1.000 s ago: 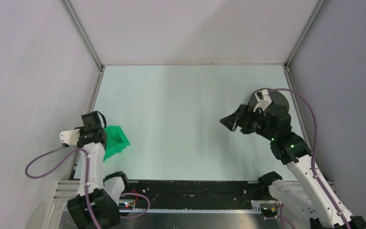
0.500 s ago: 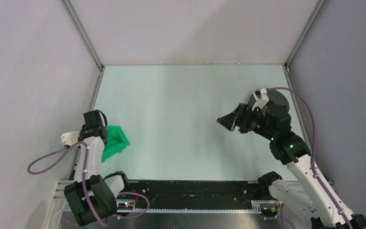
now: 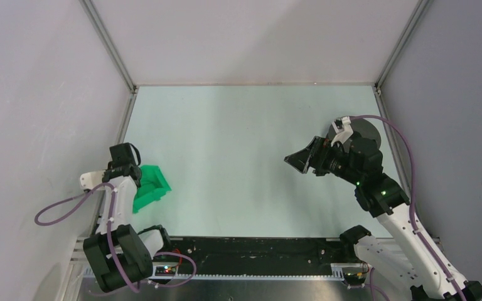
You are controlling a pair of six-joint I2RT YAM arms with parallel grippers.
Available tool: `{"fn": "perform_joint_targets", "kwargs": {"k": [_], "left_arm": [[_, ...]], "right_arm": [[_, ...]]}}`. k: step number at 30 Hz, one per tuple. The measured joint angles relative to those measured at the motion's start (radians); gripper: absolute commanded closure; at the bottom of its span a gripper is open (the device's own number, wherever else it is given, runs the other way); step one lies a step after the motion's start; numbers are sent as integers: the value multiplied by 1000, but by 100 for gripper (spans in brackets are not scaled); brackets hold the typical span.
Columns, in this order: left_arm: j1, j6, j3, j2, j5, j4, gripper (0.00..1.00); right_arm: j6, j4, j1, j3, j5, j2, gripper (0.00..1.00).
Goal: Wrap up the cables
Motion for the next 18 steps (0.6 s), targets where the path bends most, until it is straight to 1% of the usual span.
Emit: {"fn": "perform_joint_targets", "kwargs": {"k": [6, 11, 18], "left_arm": [[0, -1, -6, -11, 1, 0, 100], [0, 6, -14, -60, 3, -4, 100], [2, 95, 10, -161, 32, -11, 100]], "right_arm": [[-4, -6, 0, 0, 9, -12, 10], [-5, -8, 0, 0, 11, -13, 10], [-5, -8, 0, 0, 19, -14, 9]]}}
